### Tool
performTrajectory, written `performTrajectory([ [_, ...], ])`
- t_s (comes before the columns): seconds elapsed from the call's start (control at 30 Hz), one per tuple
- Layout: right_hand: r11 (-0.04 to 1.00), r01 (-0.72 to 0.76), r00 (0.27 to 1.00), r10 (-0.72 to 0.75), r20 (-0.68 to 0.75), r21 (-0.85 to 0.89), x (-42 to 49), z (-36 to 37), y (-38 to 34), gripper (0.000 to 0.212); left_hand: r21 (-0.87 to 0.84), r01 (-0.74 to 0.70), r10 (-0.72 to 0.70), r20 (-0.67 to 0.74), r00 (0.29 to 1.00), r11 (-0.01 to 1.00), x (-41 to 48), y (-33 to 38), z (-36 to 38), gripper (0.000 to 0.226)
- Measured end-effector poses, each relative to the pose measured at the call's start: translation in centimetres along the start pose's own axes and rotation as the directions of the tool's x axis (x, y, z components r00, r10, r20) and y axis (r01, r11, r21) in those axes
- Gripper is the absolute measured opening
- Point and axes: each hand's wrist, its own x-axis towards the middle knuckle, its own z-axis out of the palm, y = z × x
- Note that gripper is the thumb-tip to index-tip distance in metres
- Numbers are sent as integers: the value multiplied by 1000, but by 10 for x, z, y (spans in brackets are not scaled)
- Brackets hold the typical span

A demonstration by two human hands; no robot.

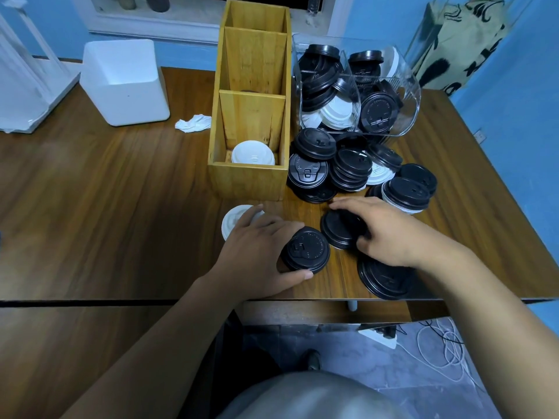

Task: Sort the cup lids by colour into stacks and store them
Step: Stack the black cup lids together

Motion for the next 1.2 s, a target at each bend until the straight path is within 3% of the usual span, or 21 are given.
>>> performTrajectory([
  [0.1, 994, 2, 992, 12, -124, 109, -4, -2, 2, 74, -2, -5, 5, -9, 1000, 1000, 0, 0, 0, 80],
  [0.2, 996, -89, 972, 84, -217, -13, 0, 9, 0, 77, -5, -3, 3, -4, 1000, 1000, 0, 0, 1, 79],
  [0.27, 991, -120, 975, 106, -197, -61, 2, 15, -1, 84, -8, -2, 2, 5, 1000, 1000, 0, 0, 1, 80],
  [0.5, 999, 22, 987, -16, -157, 34, -3, 12, 0, 90, -1, -2, 2, 0, 1000, 1000, 0, -1, 1, 82],
  [0.67, 999, -21, 998, 19, -63, -30, 1, 13, 2, 102, 3, -7, 7, -10, 1000, 1000, 0, -1, 1, 82],
  [0.9, 1000, 17, 984, -18, -175, -8, -6, -6, -2, 94, 18, -5, 5, -1, 1000, 1000, -1, -2, 2, 91],
  [1.0, 995, 99, 977, -103, -184, -26, -8, -12, -11, 89, 34, -4, 3, 6, 1000, 999, 0, -4, 5, 106],
  [1.2, 952, 307, 950, -306, -65, 15, -3, 8, -37, 83, 58, -9, 13, -58, 998, 998, 1, -5, 9, 120],
])
